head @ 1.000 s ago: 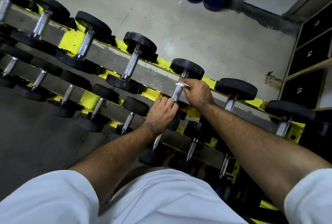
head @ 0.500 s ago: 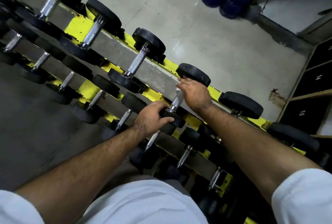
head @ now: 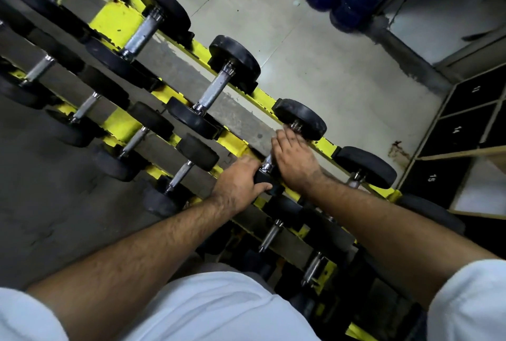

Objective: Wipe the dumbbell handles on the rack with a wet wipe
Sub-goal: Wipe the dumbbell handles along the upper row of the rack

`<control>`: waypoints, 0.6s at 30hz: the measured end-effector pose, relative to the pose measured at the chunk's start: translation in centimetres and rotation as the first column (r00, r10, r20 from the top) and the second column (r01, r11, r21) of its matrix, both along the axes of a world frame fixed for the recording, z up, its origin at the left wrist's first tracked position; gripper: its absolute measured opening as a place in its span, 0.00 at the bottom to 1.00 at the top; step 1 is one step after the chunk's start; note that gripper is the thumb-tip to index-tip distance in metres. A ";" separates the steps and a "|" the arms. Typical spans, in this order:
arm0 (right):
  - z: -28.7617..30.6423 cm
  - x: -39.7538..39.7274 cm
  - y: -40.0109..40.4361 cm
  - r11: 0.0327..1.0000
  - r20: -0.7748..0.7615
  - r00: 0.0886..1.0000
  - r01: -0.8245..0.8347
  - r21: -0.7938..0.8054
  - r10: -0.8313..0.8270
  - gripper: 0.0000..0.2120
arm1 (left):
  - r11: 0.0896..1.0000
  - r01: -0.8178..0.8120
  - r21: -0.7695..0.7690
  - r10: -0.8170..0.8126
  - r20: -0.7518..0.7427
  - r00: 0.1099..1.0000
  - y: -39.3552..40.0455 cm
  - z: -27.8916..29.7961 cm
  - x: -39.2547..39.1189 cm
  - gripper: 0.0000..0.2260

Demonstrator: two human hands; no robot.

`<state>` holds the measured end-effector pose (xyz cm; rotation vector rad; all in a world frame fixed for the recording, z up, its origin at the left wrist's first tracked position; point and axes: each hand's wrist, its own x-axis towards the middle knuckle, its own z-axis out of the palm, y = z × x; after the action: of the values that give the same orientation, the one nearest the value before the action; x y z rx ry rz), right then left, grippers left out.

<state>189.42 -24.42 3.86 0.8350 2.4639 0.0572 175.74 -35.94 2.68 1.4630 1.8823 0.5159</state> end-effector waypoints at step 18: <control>0.4 -2.9 2.2 0.965 0.124 0.965 -0.210 -0.156 0.230 0.23 | 0.998 -0.033 -0.060 0.045 0.224 0.973 -0.1 -1.3 -3.1 0.27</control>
<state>186.56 -22.25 4.26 0.4772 2.3841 0.0201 172.69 -36.06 1.37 1.2763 1.7347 0.6163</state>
